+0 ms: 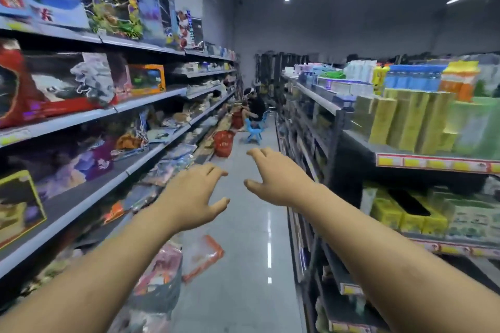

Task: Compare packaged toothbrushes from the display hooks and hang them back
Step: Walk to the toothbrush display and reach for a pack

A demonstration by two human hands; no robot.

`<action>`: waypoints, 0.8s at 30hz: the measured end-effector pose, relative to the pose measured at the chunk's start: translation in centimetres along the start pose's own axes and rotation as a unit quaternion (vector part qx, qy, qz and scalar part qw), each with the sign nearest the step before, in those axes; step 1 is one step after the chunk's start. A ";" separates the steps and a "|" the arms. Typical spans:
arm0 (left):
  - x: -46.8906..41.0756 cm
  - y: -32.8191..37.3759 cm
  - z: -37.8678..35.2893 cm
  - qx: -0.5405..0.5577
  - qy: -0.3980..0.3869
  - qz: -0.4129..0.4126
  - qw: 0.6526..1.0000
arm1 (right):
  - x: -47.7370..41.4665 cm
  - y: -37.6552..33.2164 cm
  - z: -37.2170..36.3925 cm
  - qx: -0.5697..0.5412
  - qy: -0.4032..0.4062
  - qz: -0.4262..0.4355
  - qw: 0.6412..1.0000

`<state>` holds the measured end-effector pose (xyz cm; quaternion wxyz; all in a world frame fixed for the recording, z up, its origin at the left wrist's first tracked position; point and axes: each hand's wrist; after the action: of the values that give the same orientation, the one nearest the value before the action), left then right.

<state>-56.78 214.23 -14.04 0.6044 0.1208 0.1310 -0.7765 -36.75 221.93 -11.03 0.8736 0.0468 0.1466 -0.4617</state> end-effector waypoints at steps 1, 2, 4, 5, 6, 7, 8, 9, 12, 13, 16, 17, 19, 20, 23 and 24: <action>-2.6 -2.4 -0.3 0.000 0.005 0.008 1.000 | -3.7 0.3 -0.3 -0.001 0.008 0.011 1.000; -5.2 -4.6 -0.7 0.003 0.013 0.016 1.000 | -7.4 0.6 -0.8 0.000 0.017 0.021 1.000; -10.2 -8.9 -2.1 0.010 0.036 0.026 0.999 | -14.4 1.2 -2.6 0.010 0.027 0.038 0.999; -12.7 -11.1 -3.3 0.012 0.050 0.028 0.998 | -17.9 1.7 -3.9 0.018 0.027 0.041 0.999; -15.2 -13.4 -4.7 0.012 0.057 0.031 0.998 | -21.3 2.3 -5.4 0.027 0.027 0.039 0.998; -17.8 -15.7 -6.3 0.013 0.057 0.034 0.998 | -24.7 3.2 -7.2 0.036 0.027 0.035 0.998; -20.7 -18.1 -8.2 0.012 0.054 0.034 0.998 | -28.1 4.2 -9.0 0.042 0.027 0.029 0.998; -23.7 -20.4 -10.2 0.005 0.048 0.028 0.998 | -31.5 5.4 -10.9 0.049 0.025 0.023 0.998; -34.0 -26.8 -15.8 -0.015 0.028 0.006 0.999 | -41.7 9.3 -15.2 0.063 0.015 -0.010 0.998; -37.6 -28.6 -17.2 -0.007 0.019 0.000 1.000 | -44.9 10.8 -15.9 0.064 0.007 -0.024 0.998; -48.4 -32.9 -20.5 -0.002 -0.004 -0.037 0.999 | -54.0 15.7 -16.9 0.068 -0.008 -0.062 0.996; -52.0 -34.0 -21.2 -0.002 -0.006 -0.052 0.999 | -56.9 17.5 -16.9 0.066 -0.008 -0.075 0.995; -59.0 -36.0 -22.9 0.007 -0.003 -0.073 0.997 | -62.2 21.5 -17.4 0.060 0.003 -0.095 0.994; -62.5 -36.9 -24.1 0.010 -0.002 -0.083 0.996 | -64.8 23.5 -18.0 0.059 0.009 -0.102 0.993; -72.8 -39.5 -29.3 0.012 0.002 -0.110 0.994 | -72.7 29.8 -21.6 0.074 -0.002 -0.106 0.992; -76.1 -40.5 -31.2 0.015 0.000 -0.110 0.994 | -75.5 31.9 -23.3 0.084 -0.010 -0.105 0.991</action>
<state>-76.90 303.73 -14.64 0.5134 0.1146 0.1313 -0.8402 -55.60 305.05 -12.30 0.8144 0.0998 0.1027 -0.5623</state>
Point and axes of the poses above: each hand's wrist, its own x-axis away from the middle knuckle, its own z-axis out of the back of the hand, y = z × x, and after that the axes turned 4 degrees about -z, right-handed
